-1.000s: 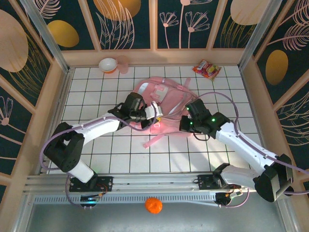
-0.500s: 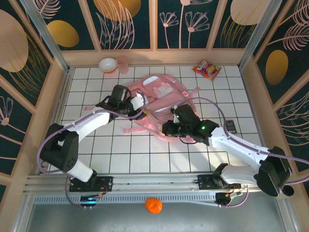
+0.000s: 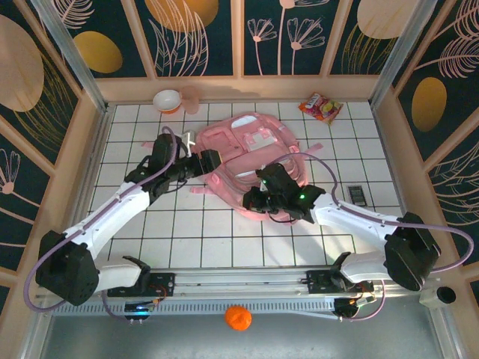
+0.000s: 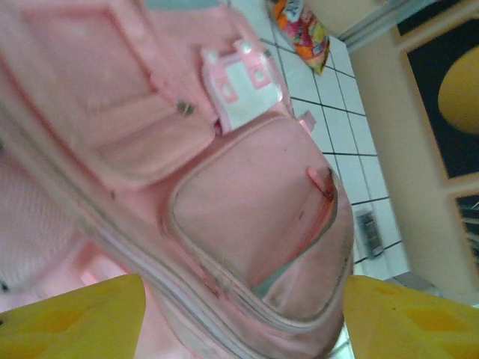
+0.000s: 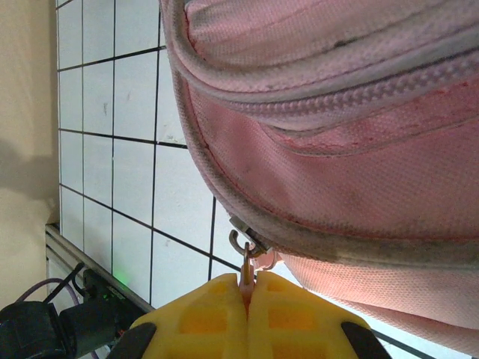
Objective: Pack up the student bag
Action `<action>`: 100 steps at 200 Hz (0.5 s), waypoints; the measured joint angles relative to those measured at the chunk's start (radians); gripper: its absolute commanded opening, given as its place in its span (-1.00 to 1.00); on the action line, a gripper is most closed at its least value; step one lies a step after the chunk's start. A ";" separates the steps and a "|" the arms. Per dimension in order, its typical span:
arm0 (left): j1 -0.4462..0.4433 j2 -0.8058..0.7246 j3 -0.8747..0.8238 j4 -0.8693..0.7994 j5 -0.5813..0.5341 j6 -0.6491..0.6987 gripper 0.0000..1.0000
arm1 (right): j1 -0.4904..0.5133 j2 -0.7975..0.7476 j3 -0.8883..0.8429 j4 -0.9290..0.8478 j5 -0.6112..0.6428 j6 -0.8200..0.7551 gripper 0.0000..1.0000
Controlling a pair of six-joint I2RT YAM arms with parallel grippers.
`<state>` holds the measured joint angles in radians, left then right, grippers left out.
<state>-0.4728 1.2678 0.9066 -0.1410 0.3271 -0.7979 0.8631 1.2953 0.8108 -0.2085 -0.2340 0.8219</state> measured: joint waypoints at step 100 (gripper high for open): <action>-0.135 0.149 -0.071 0.061 0.028 -0.506 0.13 | 0.003 0.021 0.000 0.014 -0.023 -0.001 -1.00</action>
<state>-0.6083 1.4170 0.8352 -0.0803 0.3550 -1.3037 0.8658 1.3167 0.8108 -0.1944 -0.2565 0.8211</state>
